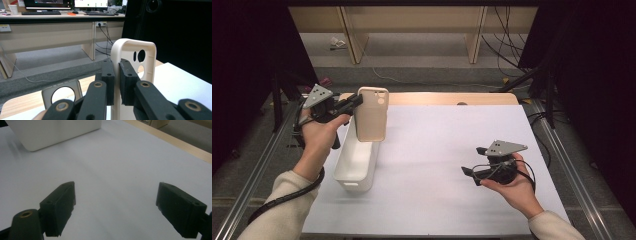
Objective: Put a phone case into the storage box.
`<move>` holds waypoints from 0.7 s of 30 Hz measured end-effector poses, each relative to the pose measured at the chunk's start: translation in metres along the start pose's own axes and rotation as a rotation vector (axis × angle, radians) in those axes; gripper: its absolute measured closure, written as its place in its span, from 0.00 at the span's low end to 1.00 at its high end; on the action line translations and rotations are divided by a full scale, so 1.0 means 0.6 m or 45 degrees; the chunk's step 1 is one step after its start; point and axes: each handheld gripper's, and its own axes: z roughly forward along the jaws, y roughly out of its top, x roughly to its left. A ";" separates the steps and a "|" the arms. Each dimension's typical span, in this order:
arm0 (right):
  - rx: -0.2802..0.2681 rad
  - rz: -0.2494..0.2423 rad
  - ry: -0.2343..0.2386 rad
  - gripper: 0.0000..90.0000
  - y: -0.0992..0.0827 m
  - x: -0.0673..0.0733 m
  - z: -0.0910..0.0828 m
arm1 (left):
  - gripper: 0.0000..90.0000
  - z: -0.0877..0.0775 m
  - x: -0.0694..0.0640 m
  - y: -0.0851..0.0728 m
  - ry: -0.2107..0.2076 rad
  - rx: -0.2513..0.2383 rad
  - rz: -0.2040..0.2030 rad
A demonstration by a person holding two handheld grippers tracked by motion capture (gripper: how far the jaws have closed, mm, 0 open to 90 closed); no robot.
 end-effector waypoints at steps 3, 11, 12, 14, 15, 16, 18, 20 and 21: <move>-0.001 0.003 -0.004 0.19 0.000 -0.001 0.000 | 0.93 0.000 0.003 0.001 0.001 -0.001 0.003; -0.002 0.007 -0.010 0.19 -0.001 -0.003 -0.001 | 0.93 0.002 0.012 0.000 0.014 0.003 -0.003; -0.003 0.007 -0.011 0.19 -0.001 -0.003 -0.001 | 0.93 0.002 0.013 0.000 0.014 0.002 -0.003; 0.000 0.008 -0.010 0.19 -0.001 -0.003 -0.001 | 0.93 0.004 0.015 0.000 0.018 0.002 -0.003; 0.000 0.006 -0.009 0.19 -0.001 -0.003 -0.001 | 0.93 0.004 0.016 0.000 0.019 0.003 -0.002; 0.001 0.006 -0.009 0.19 -0.001 -0.003 -0.001 | 0.93 0.005 0.017 0.000 0.021 0.004 -0.004; 0.000 0.008 -0.010 0.19 -0.001 -0.004 -0.001 | 0.93 0.006 0.021 0.000 0.024 0.004 -0.004; -0.004 0.009 -0.011 0.19 -0.001 -0.004 -0.002 | 0.93 0.007 0.025 0.000 0.033 0.009 -0.003; -0.004 0.009 -0.012 0.19 -0.001 -0.004 -0.002 | 0.93 0.008 0.027 0.000 0.035 0.010 -0.003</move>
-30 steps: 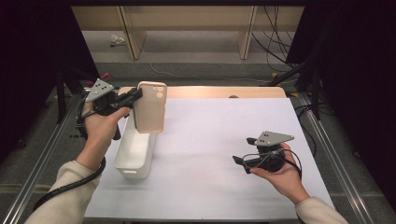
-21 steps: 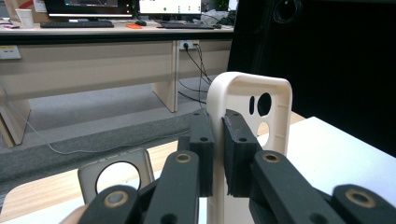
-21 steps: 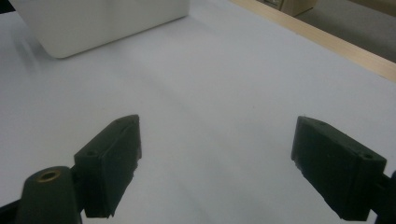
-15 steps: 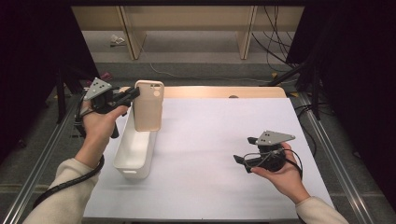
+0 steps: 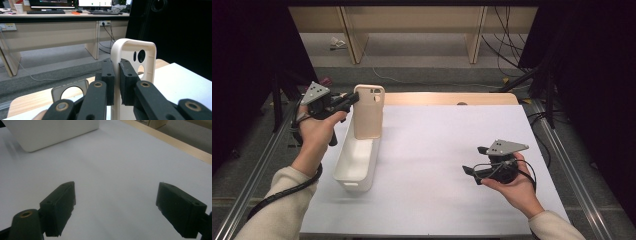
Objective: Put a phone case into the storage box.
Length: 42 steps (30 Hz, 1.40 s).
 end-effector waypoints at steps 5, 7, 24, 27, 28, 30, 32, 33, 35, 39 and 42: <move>0.002 -0.001 0.004 0.19 0.000 0.000 0.001 | 0.93 0.006 0.013 0.000 0.028 0.005 -0.007; 0.003 -0.001 0.004 0.19 0.000 0.000 0.001 | 0.93 0.008 0.018 -0.001 0.038 0.005 -0.006; 0.001 0.007 0.004 0.19 -0.001 -0.001 0.001 | 0.92 0.034 0.045 -0.003 0.076 0.029 0.015; 0.002 0.006 0.005 0.19 -0.001 -0.001 0.001 | 0.92 0.039 0.047 -0.003 0.081 0.033 0.015; 0.002 0.006 0.005 0.19 -0.001 -0.001 0.001 | 0.92 0.041 0.047 -0.003 0.083 0.034 0.017; 0.001 0.006 0.005 0.19 -0.002 -0.002 0.001 | 0.93 0.044 0.049 -0.004 0.083 0.032 0.018; 0.002 0.007 0.005 0.19 -0.002 -0.002 0.001 | 0.93 0.046 0.050 -0.005 0.086 0.035 0.019; 0.002 0.007 0.006 0.19 -0.002 -0.002 0.001 | 0.93 0.047 0.051 -0.005 0.085 0.035 0.022; 0.001 0.006 0.006 0.19 -0.001 -0.002 0.001 | 0.93 0.048 0.053 -0.006 0.086 0.037 0.021; 0.001 0.007 0.004 0.19 -0.002 -0.002 0.001 | 0.92 0.052 0.057 -0.008 0.088 0.039 0.018; 0.001 0.006 0.005 0.19 -0.001 -0.002 0.001 | 0.93 0.054 0.061 -0.010 0.093 0.040 0.007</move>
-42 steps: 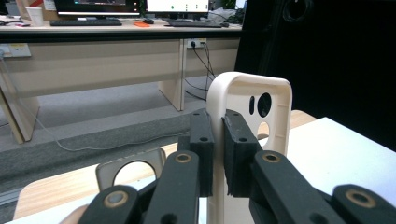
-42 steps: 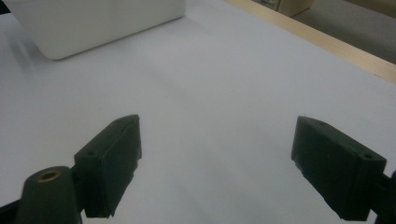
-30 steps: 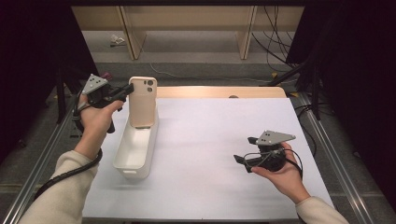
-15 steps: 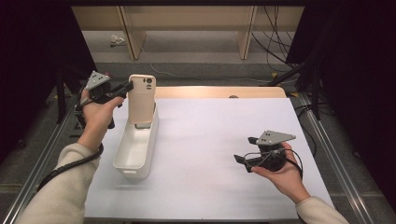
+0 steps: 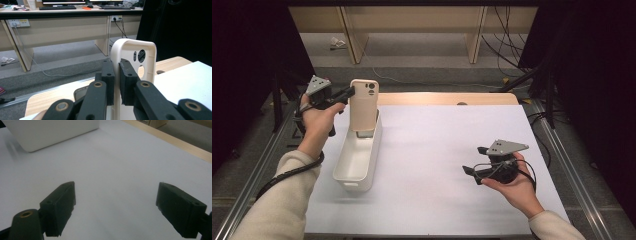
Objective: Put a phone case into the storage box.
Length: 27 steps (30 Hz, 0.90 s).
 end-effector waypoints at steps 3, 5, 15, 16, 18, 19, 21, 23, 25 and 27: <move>0.000 0.000 0.001 0.19 0.000 0.000 0.000 | 0.93 0.003 0.005 -0.003 0.012 0.007 -0.007; -0.001 -0.001 0.000 0.19 0.000 0.000 0.000 | 0.93 0.005 0.007 -0.006 0.019 0.013 -0.008; -0.001 -0.001 0.000 0.19 0.000 0.000 -0.001 | 0.92 0.019 0.020 -0.024 0.041 0.034 -0.037; -0.001 0.000 0.000 0.19 0.000 0.000 -0.001 | 0.92 0.020 0.021 -0.026 0.041 0.036 -0.038; 0.001 0.000 0.001 0.19 0.000 0.000 0.000 | 0.92 0.023 0.021 -0.029 0.043 0.038 -0.042; 0.001 0.000 0.002 0.19 0.000 0.000 0.000 | 0.92 0.024 0.022 -0.031 0.043 0.039 -0.044; 0.001 -0.001 0.003 0.19 0.000 0.000 0.000 | 0.92 0.028 0.023 -0.035 0.045 0.044 -0.049; 0.000 -0.001 0.002 0.19 0.000 0.000 0.000 | 0.92 0.030 0.024 -0.038 0.043 0.050 -0.051; -0.001 -0.001 0.001 0.19 0.000 0.000 0.000 | 0.92 0.032 0.026 -0.042 0.043 0.055 -0.050; -0.002 0.000 0.000 0.19 0.000 0.000 0.000 | 0.92 0.034 0.027 -0.045 0.047 0.057 -0.054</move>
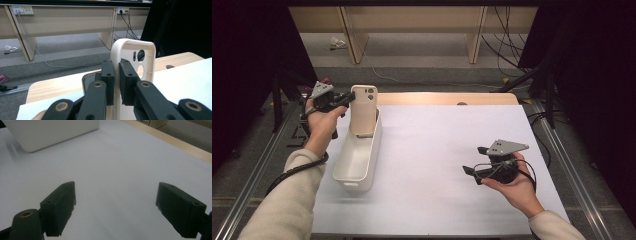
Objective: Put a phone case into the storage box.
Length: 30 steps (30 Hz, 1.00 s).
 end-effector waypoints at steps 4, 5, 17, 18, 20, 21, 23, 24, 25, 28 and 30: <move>0.003 -0.001 0.004 0.19 0.000 0.001 0.001 | 0.92 0.003 0.002 -0.006 0.003 0.011 0.007; 0.004 -0.001 0.004 0.19 0.000 0.001 0.001 | 0.92 0.004 0.002 -0.007 0.004 0.012 0.007; 0.002 -0.001 0.005 0.19 0.000 0.000 0.001 | 0.92 0.014 0.007 -0.022 0.013 0.028 -0.008; 0.002 -0.001 0.005 0.19 0.000 0.001 0.001 | 0.92 0.014 0.007 -0.023 0.016 0.029 -0.007; 0.003 -0.001 0.006 0.19 0.000 0.001 0.001 | 0.92 0.015 0.009 -0.026 0.018 0.043 0.002; 0.003 -0.001 0.006 0.19 0.000 0.001 0.001 | 0.92 0.016 0.009 -0.028 0.019 0.048 0.004; 0.005 -0.004 0.007 0.19 0.000 0.001 0.001 | 0.92 0.017 0.010 -0.031 0.020 0.051 -0.001; 0.006 -0.004 0.007 0.19 0.000 0.001 0.001 | 0.92 0.018 0.010 -0.032 0.022 0.051 -0.004; 0.005 -0.005 0.007 0.19 0.000 0.001 0.001 | 0.92 0.019 0.011 -0.033 0.021 0.054 -0.005; 0.006 -0.004 0.007 0.19 0.000 0.001 0.001 | 0.92 0.021 0.011 -0.036 0.026 0.060 -0.009; 0.006 -0.003 0.007 0.19 0.000 0.001 0.001 | 0.92 0.023 0.012 -0.038 0.027 0.065 -0.010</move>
